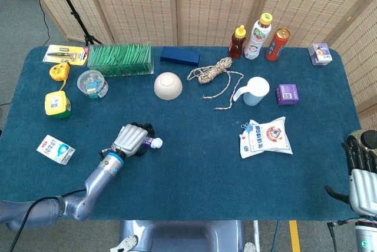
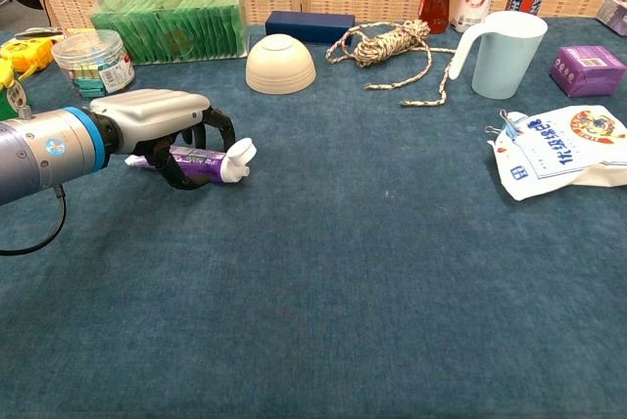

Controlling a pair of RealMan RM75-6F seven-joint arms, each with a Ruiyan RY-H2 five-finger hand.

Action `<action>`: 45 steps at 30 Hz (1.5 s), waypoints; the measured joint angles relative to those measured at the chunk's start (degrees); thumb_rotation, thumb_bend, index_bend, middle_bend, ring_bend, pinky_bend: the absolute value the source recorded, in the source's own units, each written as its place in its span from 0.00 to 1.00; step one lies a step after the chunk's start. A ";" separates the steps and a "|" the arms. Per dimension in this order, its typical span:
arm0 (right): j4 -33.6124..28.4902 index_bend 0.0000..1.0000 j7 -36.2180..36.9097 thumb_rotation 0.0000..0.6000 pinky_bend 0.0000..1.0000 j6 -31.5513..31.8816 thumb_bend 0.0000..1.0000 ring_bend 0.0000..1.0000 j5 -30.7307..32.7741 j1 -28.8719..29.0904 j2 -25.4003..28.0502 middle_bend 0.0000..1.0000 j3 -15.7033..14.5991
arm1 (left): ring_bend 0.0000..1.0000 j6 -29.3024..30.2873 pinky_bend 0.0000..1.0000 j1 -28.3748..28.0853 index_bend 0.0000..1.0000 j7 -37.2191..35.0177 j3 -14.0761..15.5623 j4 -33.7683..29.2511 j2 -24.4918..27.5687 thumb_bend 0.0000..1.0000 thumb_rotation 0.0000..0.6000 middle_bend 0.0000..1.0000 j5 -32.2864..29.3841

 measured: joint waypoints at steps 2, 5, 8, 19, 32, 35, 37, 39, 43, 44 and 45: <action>-0.14 0.00 -0.08 1.00 0.00 0.18 0.00 0.00 0.11 -0.13 0.09 0.00 0.03 | 0.37 -0.20 0.33 0.06 0.38 -0.45 0.04 0.43 -0.19 0.35 1.00 0.27 0.56; -0.25 0.00 -0.15 1.00 0.00 0.28 0.00 0.00 0.14 -0.23 0.13 0.00 -0.02 | 0.37 -0.26 0.34 0.20 0.38 -1.18 -0.01 0.60 -0.29 0.35 1.00 0.28 1.33; -0.39 0.00 -0.21 1.00 0.00 0.39 0.00 0.00 -0.02 -0.26 0.23 0.00 -0.01 | 0.38 -0.06 0.35 0.51 0.40 -1.73 0.00 0.50 -0.06 0.35 1.00 0.29 2.19; -0.64 0.00 -0.54 1.00 0.00 0.42 0.00 0.00 -0.10 -0.19 0.17 0.00 0.07 | 0.49 -0.16 0.43 1.34 0.45 -2.61 0.43 0.30 0.79 0.35 1.00 0.36 4.14; -0.77 0.00 -0.87 1.00 0.00 0.48 0.00 0.00 -0.01 -0.16 0.11 0.00 0.16 | 0.49 -0.05 0.43 1.78 0.45 -2.09 0.05 0.21 0.40 0.35 1.00 0.46 4.03; -0.77 0.00 -0.96 1.00 0.00 0.46 0.00 0.00 0.01 -0.15 0.07 0.00 0.16 | 0.49 -0.19 0.43 1.87 0.47 -2.18 0.03 0.16 0.29 0.35 1.00 0.48 4.02; -0.76 0.00 -0.98 1.00 0.00 0.45 0.00 0.00 0.11 -0.14 0.05 0.00 0.19 | 0.49 -0.14 0.43 1.92 0.50 -2.15 0.00 0.16 0.24 0.35 1.00 0.49 4.14; -0.76 0.00 -1.00 1.00 0.00 0.45 0.00 0.00 0.08 -0.11 0.06 0.00 0.23 | 0.50 -0.02 0.43 1.97 0.51 -2.08 -0.09 0.13 0.20 0.35 1.00 0.49 4.24; -0.69 0.00 -1.00 1.00 0.00 0.36 0.00 0.00 0.16 -0.06 0.03 0.00 0.26 | 0.51 0.36 0.43 2.13 0.52 -2.08 -0.28 0.09 0.12 0.35 1.00 0.50 4.50; -0.66 0.00 -0.99 1.00 0.00 0.31 0.00 0.00 0.19 -0.03 0.00 0.00 0.27 | 0.52 0.48 0.43 2.21 0.52 -1.99 -0.27 0.11 0.06 0.35 1.00 0.51 4.61; -0.61 0.00 -0.98 1.00 0.00 0.28 0.00 0.00 0.22 -0.01 -0.04 0.00 0.29 | 0.52 0.51 0.43 2.25 0.52 -1.98 -0.28 0.12 0.00 0.35 1.00 0.51 4.64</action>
